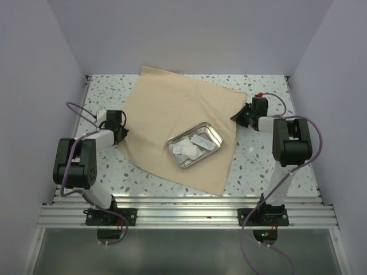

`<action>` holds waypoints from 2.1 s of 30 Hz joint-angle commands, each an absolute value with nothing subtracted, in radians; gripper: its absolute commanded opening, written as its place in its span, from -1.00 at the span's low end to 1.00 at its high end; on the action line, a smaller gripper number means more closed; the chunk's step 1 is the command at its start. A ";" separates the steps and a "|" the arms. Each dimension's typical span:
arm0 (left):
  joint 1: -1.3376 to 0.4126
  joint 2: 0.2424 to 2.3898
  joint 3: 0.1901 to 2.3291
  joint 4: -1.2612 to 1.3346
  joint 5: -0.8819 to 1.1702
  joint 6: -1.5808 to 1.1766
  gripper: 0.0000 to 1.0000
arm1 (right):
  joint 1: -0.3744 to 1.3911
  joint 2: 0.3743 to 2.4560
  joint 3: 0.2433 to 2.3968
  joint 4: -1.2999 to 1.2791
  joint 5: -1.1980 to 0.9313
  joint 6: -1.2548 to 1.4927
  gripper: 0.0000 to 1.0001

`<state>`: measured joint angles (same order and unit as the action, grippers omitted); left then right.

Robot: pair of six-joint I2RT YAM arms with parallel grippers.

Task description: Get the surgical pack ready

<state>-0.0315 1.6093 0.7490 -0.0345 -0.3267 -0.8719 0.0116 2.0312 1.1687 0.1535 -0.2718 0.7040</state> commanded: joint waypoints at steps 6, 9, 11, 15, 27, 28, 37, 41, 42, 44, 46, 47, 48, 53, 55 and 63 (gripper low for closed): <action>-0.052 1.887 1.104 -0.136 -0.166 -0.534 -0.95 | 0.003 1.577 0.704 0.137 0.095 0.844 -1.00; -0.051 1.963 1.196 -0.195 -0.227 -0.471 -0.85 | 0.003 1.415 0.600 0.086 0.146 0.848 -1.00; -0.051 1.965 1.207 -0.198 -0.270 -0.447 -0.70 | 0.002 1.382 0.586 0.065 0.144 0.829 -0.98; -0.049 1.927 1.192 -0.172 -0.276 -0.436 0.47 | 0.003 1.393 0.632 -0.046 0.155 0.787 -0.57; -0.052 1.643 1.100 -0.233 -0.397 -0.463 0.63 | 0.003 1.315 0.805 -0.356 0.311 0.741 0.67; -0.057 1.611 1.086 -0.232 -0.394 -0.468 0.63 | 0.003 1.293 0.804 -0.350 0.280 0.724 0.64; -0.130 1.329 0.734 0.038 -0.241 -0.534 1.00 | 0.326 1.183 0.796 -0.365 0.112 0.546 0.33; -0.126 1.287 0.687 0.060 -0.261 -0.581 1.00 | 0.475 1.111 0.749 -0.477 0.134 0.658 0.31; -0.123 1.290 0.690 0.060 -0.261 -0.583 1.00 | 0.545 1.092 0.705 -0.479 0.129 0.688 0.30; -0.123 1.296 0.695 0.063 -0.252 -0.578 1.00 | 0.644 1.053 0.664 -0.489 0.161 0.790 0.28; -0.123 1.295 0.690 0.067 -0.253 -0.575 1.00 | 0.814 1.045 0.647 -0.521 0.242 0.862 0.28; -0.123 1.293 0.681 0.075 -0.253 -0.574 1.00 | 0.922 1.039 0.641 -0.544 0.271 0.874 0.27; -0.123 1.293 0.677 0.077 -0.253 -0.575 1.00 | 0.972 1.029 0.632 -0.545 0.309 0.882 0.26; -0.121 1.273 0.640 0.113 -0.219 -0.586 0.99 | 1.269 0.996 0.569 -0.485 0.347 0.805 0.11; -0.123 1.266 0.621 0.136 -0.210 -0.591 1.00 | 1.324 1.026 0.583 -0.491 0.339 0.762 0.09; -0.123 1.278 0.612 0.149 -0.192 -0.583 1.00 | 1.514 1.215 0.699 -0.492 0.302 0.599 0.06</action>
<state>-0.1303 1.2922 0.6220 0.0811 -0.2066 -0.5682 1.4933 1.1614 0.6380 -0.5125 0.2970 0.6884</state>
